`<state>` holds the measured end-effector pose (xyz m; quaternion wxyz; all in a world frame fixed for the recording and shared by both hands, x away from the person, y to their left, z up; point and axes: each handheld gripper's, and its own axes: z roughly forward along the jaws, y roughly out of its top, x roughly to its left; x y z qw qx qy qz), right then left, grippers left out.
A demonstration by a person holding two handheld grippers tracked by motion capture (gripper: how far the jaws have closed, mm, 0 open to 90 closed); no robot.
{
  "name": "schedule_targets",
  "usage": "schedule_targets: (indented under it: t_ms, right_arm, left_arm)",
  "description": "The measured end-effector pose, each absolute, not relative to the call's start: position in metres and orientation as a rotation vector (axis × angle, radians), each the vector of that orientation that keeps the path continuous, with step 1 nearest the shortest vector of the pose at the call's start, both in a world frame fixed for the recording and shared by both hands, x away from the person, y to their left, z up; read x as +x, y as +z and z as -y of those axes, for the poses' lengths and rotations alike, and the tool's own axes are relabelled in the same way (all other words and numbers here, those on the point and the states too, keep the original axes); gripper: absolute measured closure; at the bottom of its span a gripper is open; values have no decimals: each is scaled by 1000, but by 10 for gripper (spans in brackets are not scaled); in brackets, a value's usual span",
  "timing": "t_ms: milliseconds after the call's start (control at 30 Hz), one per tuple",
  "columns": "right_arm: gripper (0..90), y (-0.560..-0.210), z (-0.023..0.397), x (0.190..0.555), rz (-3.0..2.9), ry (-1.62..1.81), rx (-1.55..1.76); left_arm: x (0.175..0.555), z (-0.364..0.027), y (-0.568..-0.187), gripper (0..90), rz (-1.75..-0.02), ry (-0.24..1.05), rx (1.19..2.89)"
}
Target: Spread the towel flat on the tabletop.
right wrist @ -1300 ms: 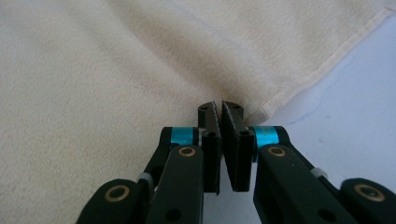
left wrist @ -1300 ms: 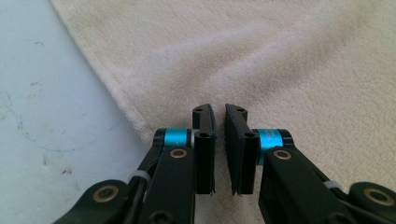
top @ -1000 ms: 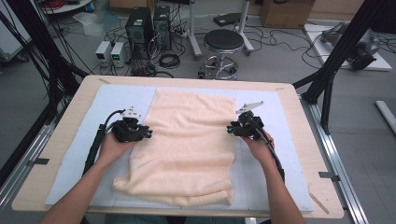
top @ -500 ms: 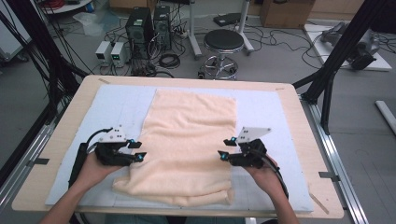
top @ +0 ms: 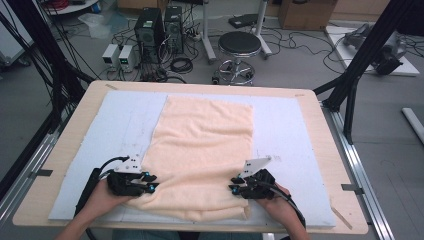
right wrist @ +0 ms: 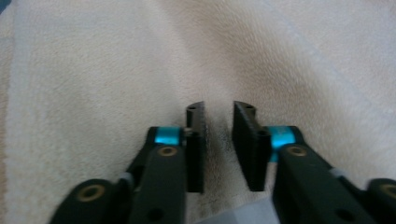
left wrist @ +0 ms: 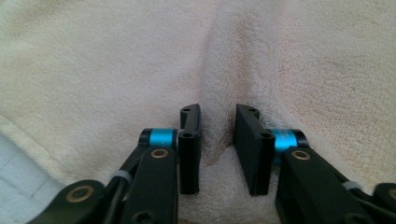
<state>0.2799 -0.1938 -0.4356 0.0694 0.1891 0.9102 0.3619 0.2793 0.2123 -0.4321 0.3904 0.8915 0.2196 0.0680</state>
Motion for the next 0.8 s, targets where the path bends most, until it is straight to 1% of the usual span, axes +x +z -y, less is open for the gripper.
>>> schedule_targets:
  t_ms: [33,133,233,300,467,600,733,767,800]
  right_arm:
    - [826,-435,193,278,-2736,1080,548]
    - [857,-433,190,274,-2733,1053,505]
    - [861,-429,193,272,-2722,1060,512]
    - [863,-422,196,270,-2693,1081,500]
    - [863,-397,206,282,-2607,1131,522]
    - [863,-381,213,307,-2550,1089,577]
    - [863,-378,219,347,-2500,1066,692]
    - [860,-381,220,359,-2496,1047,728]
    - [851,-385,220,371,-2500,1022,770]
  left_arm:
    - [279,-212,-432,737,-555,177,2261]
    - [278,-213,-426,827,-553,206,2241]
    - [278,-215,-419,843,-567,243,2205]
    - [280,-216,-413,849,-575,241,2168]
    - [304,-212,-396,854,-636,290,2097]
    - [338,-200,-384,854,-713,362,2040]
    - [380,-183,-386,851,-831,408,2046]
    - [389,-179,-388,838,-850,434,2054]
    - [396,-175,-392,793,-880,444,2053]
